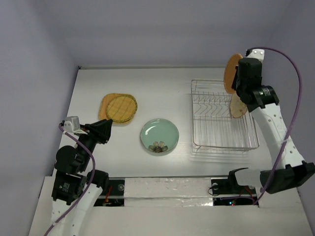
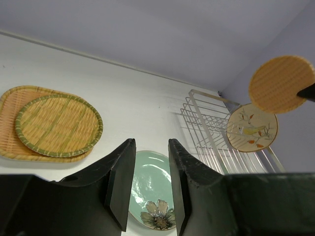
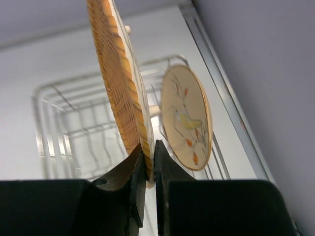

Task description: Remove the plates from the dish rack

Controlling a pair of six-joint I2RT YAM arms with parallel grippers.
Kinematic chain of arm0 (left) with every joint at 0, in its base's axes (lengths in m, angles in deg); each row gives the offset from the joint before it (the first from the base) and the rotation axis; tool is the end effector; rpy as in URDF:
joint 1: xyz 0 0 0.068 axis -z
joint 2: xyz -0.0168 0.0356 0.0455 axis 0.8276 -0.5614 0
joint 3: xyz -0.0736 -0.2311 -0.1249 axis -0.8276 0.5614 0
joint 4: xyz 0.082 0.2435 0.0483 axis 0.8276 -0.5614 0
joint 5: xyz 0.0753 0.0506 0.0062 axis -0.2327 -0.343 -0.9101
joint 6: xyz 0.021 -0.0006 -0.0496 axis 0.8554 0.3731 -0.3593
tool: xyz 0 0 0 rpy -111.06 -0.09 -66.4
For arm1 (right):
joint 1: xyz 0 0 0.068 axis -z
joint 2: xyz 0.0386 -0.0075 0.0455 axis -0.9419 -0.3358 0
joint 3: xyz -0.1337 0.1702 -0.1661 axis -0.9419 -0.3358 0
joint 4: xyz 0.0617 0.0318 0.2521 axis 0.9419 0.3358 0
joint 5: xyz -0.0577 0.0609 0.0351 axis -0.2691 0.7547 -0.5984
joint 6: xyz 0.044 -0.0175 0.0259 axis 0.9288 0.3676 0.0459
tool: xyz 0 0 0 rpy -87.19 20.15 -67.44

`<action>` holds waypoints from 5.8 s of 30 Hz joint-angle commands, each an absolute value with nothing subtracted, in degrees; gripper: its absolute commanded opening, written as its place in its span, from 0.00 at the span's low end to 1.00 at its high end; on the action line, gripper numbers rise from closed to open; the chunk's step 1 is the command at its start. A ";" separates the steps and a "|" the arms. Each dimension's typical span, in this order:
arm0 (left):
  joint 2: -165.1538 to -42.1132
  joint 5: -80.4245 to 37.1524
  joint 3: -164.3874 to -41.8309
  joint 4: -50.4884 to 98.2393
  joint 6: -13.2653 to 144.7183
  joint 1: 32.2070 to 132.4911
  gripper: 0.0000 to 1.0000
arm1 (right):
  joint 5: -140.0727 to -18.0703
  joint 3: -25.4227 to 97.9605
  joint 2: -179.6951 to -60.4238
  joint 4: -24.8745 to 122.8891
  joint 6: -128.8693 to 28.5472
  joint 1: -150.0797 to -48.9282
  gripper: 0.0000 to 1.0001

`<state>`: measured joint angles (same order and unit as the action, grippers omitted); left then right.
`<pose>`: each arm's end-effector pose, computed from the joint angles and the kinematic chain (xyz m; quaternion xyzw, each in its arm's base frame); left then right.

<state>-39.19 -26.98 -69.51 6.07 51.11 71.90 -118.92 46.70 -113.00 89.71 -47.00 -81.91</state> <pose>0.0546 -0.0176 0.3530 -0.0360 0.6290 -0.2947 0.7184 0.2638 0.0344 0.4261 0.1290 0.8307 -0.1445 0.5219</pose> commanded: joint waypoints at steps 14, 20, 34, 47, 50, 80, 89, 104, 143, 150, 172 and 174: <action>-39.74 -27.44 -69.09 8.24 50.94 71.67 0.30 | -90.25 46.59 -125.88 58.21 -22.63 -108.07 0.00; -40.35 -27.79 -69.17 8.06 50.85 71.67 0.31 | -83.90 54.58 -145.04 46.14 -10.58 -114.57 0.00; -40.88 -27.70 -69.17 8.23 50.94 71.14 0.32 | -81.35 62.94 -167.21 41.55 5.34 -118.10 0.00; -41.15 -27.79 -69.17 8.15 50.85 71.14 0.33 | -81.43 72.26 -172.41 52.80 0.25 -121.18 0.79; -41.23 -27.70 -69.17 8.23 50.85 71.14 0.33 | -84.86 70.85 -170.56 55.86 -3.00 -121.18 0.88; -40.09 -27.00 -69.08 8.41 51.11 71.14 0.19 | -122.82 35.47 -119.96 77.31 -22.95 -109.79 0.00; -37.90 -26.12 -69.08 8.85 51.29 71.14 0.17 | -125.03 27.25 -101.38 83.91 -30.95 -84.27 0.27; -37.28 -24.62 -69.08 8.94 51.99 71.14 0.34 | -129.78 35.68 -121.22 86.91 -39.30 -71.08 0.59; -35.87 -25.50 -69.26 8.76 51.82 71.14 0.35 | -135.58 50.99 -129.43 94.21 -50.82 -71.08 0.00; -35.35 -25.77 -69.09 8.76 51.56 71.14 0.35 | -133.73 50.98 -124.85 93.15 -52.58 -71.60 0.00; -36.14 -25.68 -68.91 8.85 51.29 71.14 0.36 | -130.33 67.61 -115.45 99.22 -46.35 -84.42 0.00; -36.31 -25.85 -68.91 8.85 51.29 71.14 0.37 | -121.46 65.32 -113.43 96.42 -43.80 -89.35 0.00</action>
<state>-35.82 -25.65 -69.16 6.09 51.31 71.49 -131.64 63.77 -118.57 104.14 -49.05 -83.55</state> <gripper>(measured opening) 0.372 0.057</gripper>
